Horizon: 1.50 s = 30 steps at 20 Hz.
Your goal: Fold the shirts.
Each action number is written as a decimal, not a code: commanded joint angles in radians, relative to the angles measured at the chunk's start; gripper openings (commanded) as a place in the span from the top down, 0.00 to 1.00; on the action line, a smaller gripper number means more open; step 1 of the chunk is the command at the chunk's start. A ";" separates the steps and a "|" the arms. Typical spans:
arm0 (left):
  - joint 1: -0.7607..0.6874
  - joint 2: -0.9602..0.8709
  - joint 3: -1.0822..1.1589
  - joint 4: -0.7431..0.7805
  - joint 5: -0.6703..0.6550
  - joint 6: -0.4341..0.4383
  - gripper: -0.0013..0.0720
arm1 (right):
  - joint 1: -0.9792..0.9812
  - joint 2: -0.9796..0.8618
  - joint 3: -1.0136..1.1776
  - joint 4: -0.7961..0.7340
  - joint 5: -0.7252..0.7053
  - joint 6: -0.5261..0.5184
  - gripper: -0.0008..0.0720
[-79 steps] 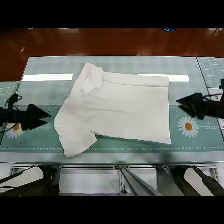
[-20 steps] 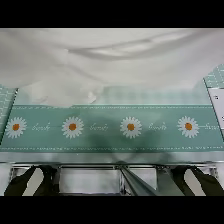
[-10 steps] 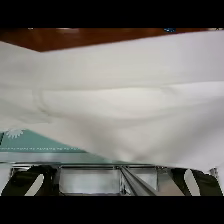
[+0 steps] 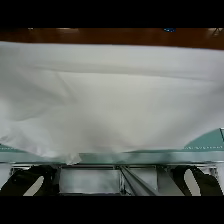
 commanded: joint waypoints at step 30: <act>0.401 -1.128 -0.061 -0.651 0.206 0.119 0.94 | 0.018 -1.183 0.020 0.237 -0.171 -0.218 0.96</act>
